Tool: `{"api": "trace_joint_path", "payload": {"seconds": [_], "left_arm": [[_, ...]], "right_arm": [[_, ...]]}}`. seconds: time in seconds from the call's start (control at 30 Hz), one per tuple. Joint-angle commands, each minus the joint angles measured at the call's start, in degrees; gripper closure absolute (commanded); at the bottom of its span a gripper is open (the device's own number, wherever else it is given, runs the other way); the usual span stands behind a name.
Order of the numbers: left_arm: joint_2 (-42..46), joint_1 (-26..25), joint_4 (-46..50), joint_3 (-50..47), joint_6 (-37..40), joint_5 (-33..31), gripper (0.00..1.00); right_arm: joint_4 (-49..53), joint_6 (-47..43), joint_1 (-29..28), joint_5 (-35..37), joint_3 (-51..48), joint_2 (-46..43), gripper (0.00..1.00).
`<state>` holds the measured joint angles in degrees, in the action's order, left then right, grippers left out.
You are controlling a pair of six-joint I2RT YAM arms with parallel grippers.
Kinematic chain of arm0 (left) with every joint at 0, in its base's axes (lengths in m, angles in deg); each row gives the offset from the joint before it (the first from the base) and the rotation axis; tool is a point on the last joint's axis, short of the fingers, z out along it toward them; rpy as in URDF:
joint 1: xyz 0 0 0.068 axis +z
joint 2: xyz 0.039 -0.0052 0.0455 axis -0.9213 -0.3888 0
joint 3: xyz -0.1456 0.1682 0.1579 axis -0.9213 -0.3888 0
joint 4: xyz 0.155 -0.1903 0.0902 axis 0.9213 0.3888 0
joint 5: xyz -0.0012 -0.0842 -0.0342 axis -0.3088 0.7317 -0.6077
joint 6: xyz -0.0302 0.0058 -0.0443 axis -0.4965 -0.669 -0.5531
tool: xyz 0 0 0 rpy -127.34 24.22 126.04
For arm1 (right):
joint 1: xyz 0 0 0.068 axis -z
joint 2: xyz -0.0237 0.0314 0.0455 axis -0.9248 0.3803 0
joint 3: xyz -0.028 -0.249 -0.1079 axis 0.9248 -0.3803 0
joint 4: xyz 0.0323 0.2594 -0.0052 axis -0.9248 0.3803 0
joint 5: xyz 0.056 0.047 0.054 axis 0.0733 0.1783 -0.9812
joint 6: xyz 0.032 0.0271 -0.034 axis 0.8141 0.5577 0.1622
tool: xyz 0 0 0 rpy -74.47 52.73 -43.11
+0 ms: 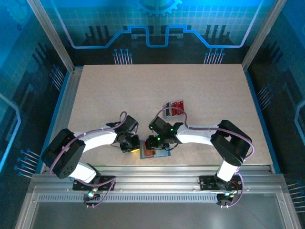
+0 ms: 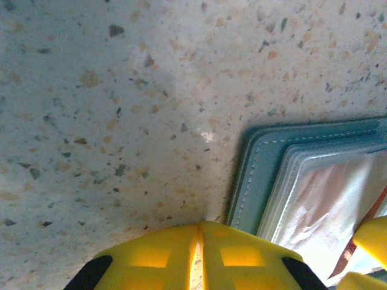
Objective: Put the credit cards into the card holder
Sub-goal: Insert the credit card into the card slot.
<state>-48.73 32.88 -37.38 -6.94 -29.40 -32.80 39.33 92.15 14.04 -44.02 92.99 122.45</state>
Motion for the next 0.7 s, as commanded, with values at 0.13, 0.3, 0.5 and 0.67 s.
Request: {"api": "trace_joint_path", "payload": {"seconds": [0.13, 0.3, 0.5, 0.67], "left_arm": [[-6.3, -4.4, -12.2, -4.9, -2.3, 1.0, 0.88], [-6.1, -4.5, -12.5, -5.1, -2.5, 0.9, 0.88], [-6.6, -4.7, -12.3, -4.4, -1.9, 1.2, 0.88], [-7.3, -5.0, -12.0, -3.7, -1.5, 1.4, 0.88]], "right_arm": [[-1.1, -2.1, -0.8, -3.3, 2.1, -1.2, 0.63], [12.8, -7.3, 0.1, 7.1, 3.6, -7.3, 0.58], [29.4, -6.3, 0.7, 25.4, 1.7, -10.5, 0.55], [30.8, -6.1, 1.2, 28.5, -1.2, -11.3, 0.5]]}}
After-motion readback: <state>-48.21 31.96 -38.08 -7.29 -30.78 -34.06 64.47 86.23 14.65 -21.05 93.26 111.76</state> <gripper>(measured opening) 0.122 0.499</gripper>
